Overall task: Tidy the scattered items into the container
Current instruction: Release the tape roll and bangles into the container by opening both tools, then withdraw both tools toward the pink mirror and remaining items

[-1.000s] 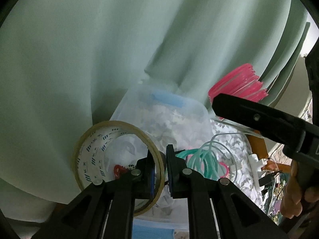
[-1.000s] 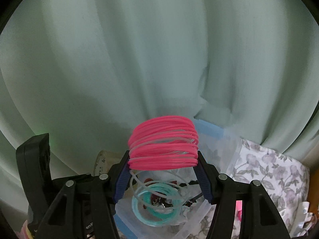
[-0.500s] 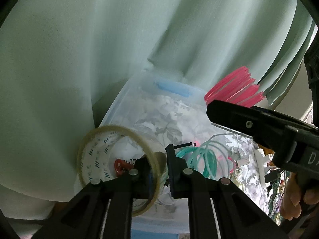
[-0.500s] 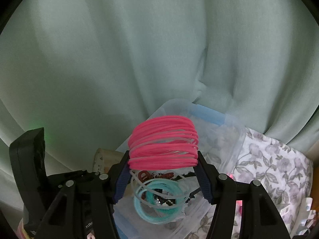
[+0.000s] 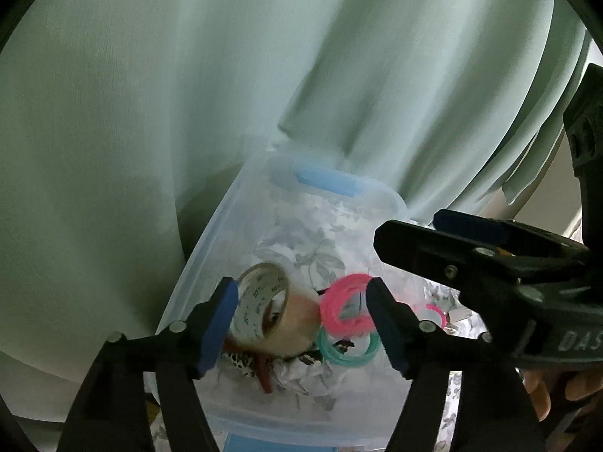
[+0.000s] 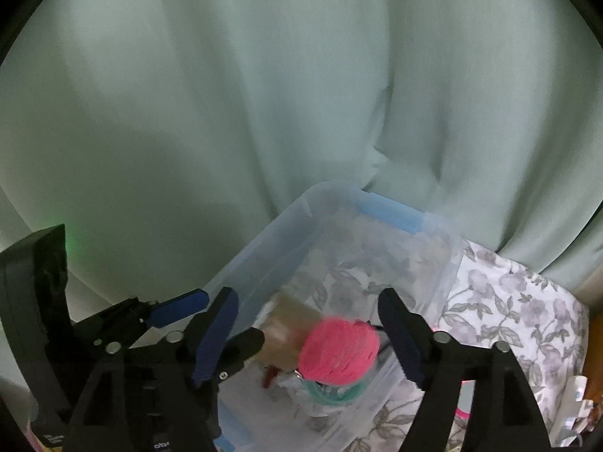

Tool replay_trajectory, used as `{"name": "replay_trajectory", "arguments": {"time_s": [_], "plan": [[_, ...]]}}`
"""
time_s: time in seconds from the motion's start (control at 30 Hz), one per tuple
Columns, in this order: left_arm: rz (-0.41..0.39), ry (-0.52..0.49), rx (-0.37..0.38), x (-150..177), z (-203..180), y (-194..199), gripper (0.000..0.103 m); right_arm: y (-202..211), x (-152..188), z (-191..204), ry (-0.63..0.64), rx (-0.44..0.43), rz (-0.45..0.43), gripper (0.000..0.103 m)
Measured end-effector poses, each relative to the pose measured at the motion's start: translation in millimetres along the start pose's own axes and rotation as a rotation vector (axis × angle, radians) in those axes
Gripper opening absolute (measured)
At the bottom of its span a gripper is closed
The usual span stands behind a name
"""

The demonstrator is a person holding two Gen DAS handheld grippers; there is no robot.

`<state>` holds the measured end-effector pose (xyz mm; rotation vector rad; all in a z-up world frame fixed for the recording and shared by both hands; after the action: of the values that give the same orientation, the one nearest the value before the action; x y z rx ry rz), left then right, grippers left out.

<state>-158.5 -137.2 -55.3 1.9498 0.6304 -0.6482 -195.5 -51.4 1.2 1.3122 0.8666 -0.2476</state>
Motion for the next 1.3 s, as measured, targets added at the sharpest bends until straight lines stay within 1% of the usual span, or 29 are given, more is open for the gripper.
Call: {"name": "replay_trajectory", "arguments": {"time_s": [0.07,0.13,0.17,0.2,0.23,0.37,0.43,0.47,0.67,0.73,0.77,1.07,1.17,1.3], "plan": [[0.002,-0.005,-0.006,0.0,-0.8,0.1,0.074,2.3,-0.8,-0.9,0.002,0.007,-0.012,0.090],[0.005,-0.010,-0.016,1.0,-2.0,1.5,0.078,1.6,-0.6,-2.4,0.003,0.009,-0.016,0.091],[0.004,-0.012,-0.020,1.5,-2.9,3.4,0.083,1.6,-0.2,-2.8,0.002,0.009,-0.016,0.092],[0.002,-0.014,-0.023,2.1,-4.0,5.9,0.084,0.9,0.3,-3.5,0.001,0.010,-0.016,0.101],[-0.001,-0.015,-0.023,3.1,-5.9,10.7,0.084,7.4,1.4,-1.9,0.000,0.010,-0.019,0.103],[-0.013,-0.017,-0.030,1.4,-7.3,16.0,0.086,15.6,3.2,-1.4,0.000,0.012,-0.029,0.103],[-0.021,-0.018,-0.033,0.8,-8.3,19.3,0.089,15.7,3.2,-3.1,0.000,0.014,-0.036,0.103],[-0.025,-0.018,-0.034,0.7,-9.0,21.0,0.093,15.7,3.1,-4.0,0.000,0.016,-0.040,0.103],[-0.046,-0.020,-0.042,-1.4,-11.2,24.2,0.095,22.8,4.3,-4.2,-0.001,0.022,-0.050,0.103],[-0.052,-0.013,-0.044,-1.7,-10.9,25.6,0.098,27.6,5.2,-4.4,0.001,0.025,-0.055,0.103],[-0.055,-0.009,-0.043,-1.8,-10.8,26.4,0.103,30.1,5.6,-4.4,0.002,0.026,-0.057,0.103],[-0.073,0.017,-0.048,-1.3,-12.7,34.5,0.103,46.2,13.3,-13.3,-0.011,0.047,-0.074,0.103],[-0.075,0.007,-0.058,-1.1,-16.2,37.2,0.103,51.0,16.8,-17.5,-0.014,0.059,-0.080,0.103],[-0.076,-0.007,-0.073,-0.8,-21.2,40.9,0.103,55.6,20.2,-20.0,-0.022,0.054,-0.087,0.103]]}}
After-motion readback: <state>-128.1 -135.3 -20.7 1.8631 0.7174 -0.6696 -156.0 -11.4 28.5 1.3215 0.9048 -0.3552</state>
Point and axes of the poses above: each gripper's, at about its wrist camera, not at the fingertips, and y roughly against the way its jaws point, z to its left, x to its underside, the point moved 7 cm from there along -y, roughly the way its jaws point, and after that the axes turned 15 degrees about x, right-handed, at the moved point
